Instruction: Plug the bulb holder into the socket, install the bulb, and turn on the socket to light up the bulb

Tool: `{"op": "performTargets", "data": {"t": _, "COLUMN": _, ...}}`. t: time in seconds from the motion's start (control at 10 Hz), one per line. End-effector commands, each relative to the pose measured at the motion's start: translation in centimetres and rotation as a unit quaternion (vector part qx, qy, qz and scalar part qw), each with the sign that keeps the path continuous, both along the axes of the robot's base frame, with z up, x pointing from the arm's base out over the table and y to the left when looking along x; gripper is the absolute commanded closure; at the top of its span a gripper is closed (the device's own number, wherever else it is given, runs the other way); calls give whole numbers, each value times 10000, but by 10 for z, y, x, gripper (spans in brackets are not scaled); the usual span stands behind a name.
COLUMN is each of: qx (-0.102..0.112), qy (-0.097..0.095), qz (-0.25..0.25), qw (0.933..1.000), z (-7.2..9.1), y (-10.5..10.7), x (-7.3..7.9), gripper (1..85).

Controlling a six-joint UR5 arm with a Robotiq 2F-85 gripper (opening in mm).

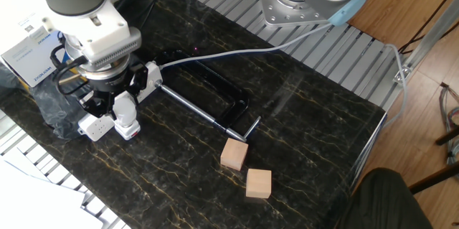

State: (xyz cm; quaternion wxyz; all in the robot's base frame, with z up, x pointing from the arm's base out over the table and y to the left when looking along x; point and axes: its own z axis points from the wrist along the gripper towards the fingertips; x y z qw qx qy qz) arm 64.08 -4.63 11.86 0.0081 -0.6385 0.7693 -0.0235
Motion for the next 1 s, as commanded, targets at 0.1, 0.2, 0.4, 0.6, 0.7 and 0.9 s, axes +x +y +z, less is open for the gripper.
{"op": "performTargets", "data": {"t": 0.1, "qx": 25, "qy": 11, "qz": -256, "qw": 9997, "z": 0, "y": 2, "x": 0, "gripper": 847}}
{"op": "performTargets", "data": {"t": 0.2, "qx": 28, "qy": 9, "qz": -317, "qw": 9995, "z": 0, "y": 2, "x": 0, "gripper": 847}}
{"op": "performTargets", "data": {"t": 0.4, "qx": -34, "qy": -20, "qz": -446, "qw": 9990, "z": 1, "y": 0, "x": 2, "gripper": 847}}
{"op": "performTargets", "data": {"t": 0.6, "qx": -95, "qy": -37, "qz": -591, "qw": 9982, "z": 1, "y": -3, "x": 3, "gripper": 847}}
{"op": "performTargets", "data": {"t": 0.7, "qx": -99, "qy": -32, "qz": -660, "qw": 9978, "z": 1, "y": -3, "x": 3, "gripper": 847}}
{"op": "performTargets", "data": {"t": 0.9, "qx": -67, "qy": 12, "qz": -746, "qw": 9972, "z": 1, "y": -1, "x": 0, "gripper": 847}}
